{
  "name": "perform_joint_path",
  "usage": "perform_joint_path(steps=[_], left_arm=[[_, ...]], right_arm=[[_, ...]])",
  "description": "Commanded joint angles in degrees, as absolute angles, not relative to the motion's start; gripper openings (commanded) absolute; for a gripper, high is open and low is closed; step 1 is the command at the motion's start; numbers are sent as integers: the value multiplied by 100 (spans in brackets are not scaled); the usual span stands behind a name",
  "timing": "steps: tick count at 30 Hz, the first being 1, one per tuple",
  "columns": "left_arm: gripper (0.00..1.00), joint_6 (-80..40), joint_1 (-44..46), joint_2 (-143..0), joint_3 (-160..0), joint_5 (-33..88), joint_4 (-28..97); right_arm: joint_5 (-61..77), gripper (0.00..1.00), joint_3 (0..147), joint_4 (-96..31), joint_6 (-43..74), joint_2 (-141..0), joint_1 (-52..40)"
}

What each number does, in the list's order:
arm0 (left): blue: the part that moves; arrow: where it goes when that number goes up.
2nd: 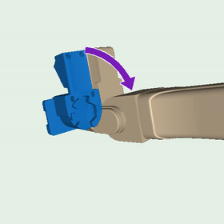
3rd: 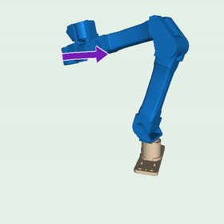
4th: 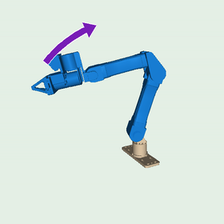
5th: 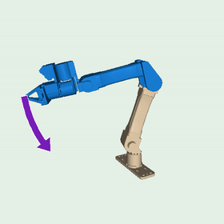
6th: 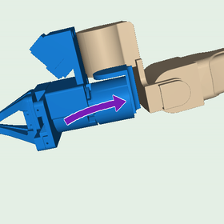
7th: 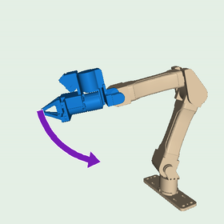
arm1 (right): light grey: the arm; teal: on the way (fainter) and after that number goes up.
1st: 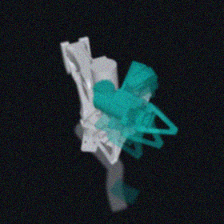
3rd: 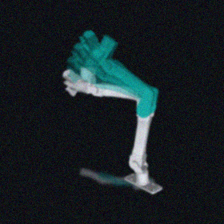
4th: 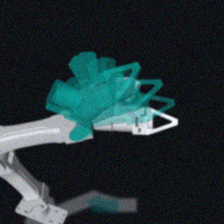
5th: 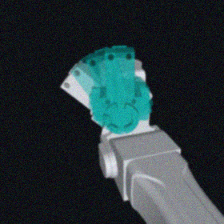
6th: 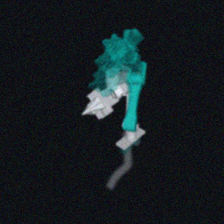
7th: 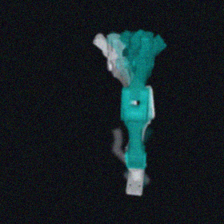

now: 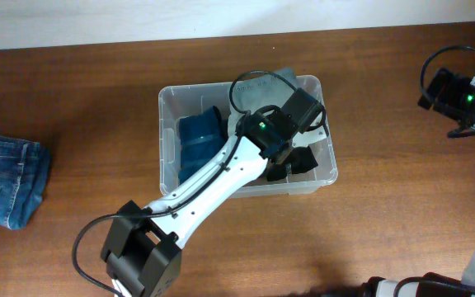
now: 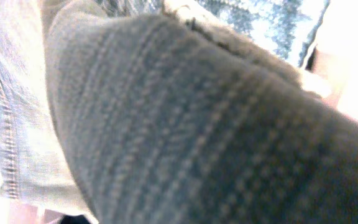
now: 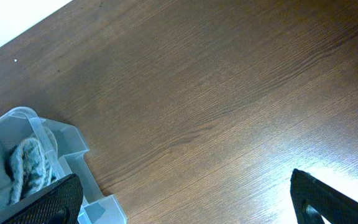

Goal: Pack container
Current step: 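Lower the light-blue denim onto the black garments in the box's right side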

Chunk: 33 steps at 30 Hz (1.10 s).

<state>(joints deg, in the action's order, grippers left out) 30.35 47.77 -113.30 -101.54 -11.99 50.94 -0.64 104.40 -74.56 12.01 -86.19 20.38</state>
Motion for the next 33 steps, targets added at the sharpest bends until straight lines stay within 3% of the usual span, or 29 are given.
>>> perform_joint_path(steps=[1, 5, 9, 27, 28, 31, 33], left_arm=[[42, 2915, 4764, -11340, -10311, -729, 5354], [77, 2917, 4764, -11340, -10313, -342, 5618], [97, 2915, 4775, -11334, -10326, -121, 5673], [99, 2917, 4797, -10862, -11170, 366, 6132], [96, 2917, 4794, -10862, -11170, 366, 6119], [27, 2917, 4783, -10886, -11168, 370, 6066], [6, 2912, 4779, -10914, -11155, 373, 6001]], right_arm=[[-113, 98, 10442, -7441, 1225, -8624, 2067], [-113, 99, 10442, -7439, 1225, -8626, 2067], [-113, 99, 10442, -7439, 1225, -8624, 2067], [-113, 99, 10442, -7441, 1225, -8624, 2067], [-113, 99, 10442, -7441, 1225, -8624, 2067], [-113, 99, 10442, -7439, 1225, -8624, 2067], [-113, 99, 10442, -7441, 1225, -8624, 2067]])
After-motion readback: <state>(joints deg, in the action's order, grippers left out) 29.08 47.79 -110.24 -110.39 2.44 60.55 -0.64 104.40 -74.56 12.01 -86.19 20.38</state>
